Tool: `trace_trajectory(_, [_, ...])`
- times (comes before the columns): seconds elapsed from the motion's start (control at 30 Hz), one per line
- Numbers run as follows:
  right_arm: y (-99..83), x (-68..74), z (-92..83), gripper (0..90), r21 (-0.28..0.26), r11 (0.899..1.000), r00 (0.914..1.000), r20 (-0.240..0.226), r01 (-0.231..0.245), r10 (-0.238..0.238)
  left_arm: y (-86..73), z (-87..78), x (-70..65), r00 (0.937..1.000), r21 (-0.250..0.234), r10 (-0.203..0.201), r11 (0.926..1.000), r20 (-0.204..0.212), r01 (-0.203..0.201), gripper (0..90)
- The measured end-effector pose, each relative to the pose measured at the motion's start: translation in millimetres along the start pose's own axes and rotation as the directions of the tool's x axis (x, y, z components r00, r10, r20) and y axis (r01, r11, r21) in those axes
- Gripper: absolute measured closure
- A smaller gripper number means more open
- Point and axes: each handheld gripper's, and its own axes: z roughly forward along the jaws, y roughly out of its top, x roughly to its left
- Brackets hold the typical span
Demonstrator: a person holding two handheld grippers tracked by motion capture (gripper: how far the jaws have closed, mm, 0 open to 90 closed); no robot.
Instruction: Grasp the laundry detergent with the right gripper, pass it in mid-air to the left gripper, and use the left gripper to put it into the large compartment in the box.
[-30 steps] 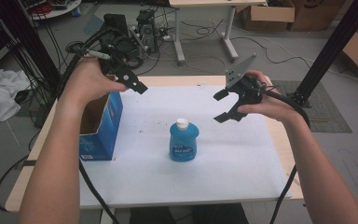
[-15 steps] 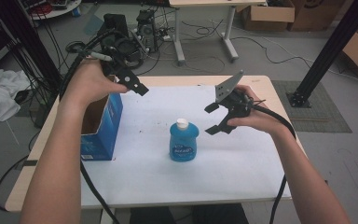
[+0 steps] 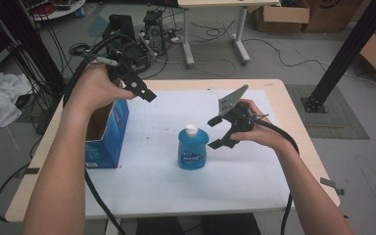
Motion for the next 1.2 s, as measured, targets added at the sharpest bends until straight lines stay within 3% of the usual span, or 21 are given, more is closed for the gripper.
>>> trace_trajectory(1.2, [-1.5, 3.3, 45.6, 20.8, -0.026, 1.000, 0.9990, -0.046, 0.000, -0.001, -6.6, 4.4, 2.2, 0.9999, 0.007, -0.003, 1.0000, 0.013, 0.003, 7.6])
